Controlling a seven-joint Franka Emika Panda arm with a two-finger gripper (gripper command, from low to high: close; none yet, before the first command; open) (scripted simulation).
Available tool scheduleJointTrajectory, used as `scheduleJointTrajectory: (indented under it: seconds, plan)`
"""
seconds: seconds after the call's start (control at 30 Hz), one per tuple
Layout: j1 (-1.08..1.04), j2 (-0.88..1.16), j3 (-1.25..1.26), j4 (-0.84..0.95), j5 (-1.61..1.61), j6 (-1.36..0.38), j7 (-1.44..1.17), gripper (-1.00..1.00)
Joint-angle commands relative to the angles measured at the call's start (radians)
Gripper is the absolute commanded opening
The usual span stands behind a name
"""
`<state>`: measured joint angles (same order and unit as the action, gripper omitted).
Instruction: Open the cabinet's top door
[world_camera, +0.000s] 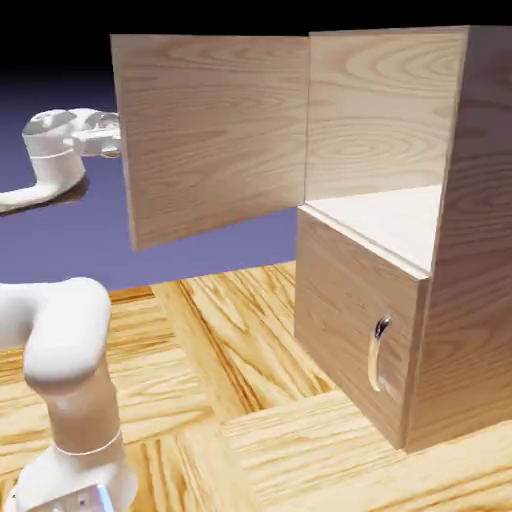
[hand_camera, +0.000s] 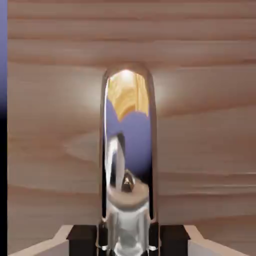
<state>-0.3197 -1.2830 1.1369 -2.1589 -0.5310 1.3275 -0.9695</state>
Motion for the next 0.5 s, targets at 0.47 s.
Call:
scheduleJointTrajectory:
  seconds: [0.47]
  plan:
    - [-0.429, -0.021, 0.165, 0.527, 0.062, -0.38, -0.115, -1.0]
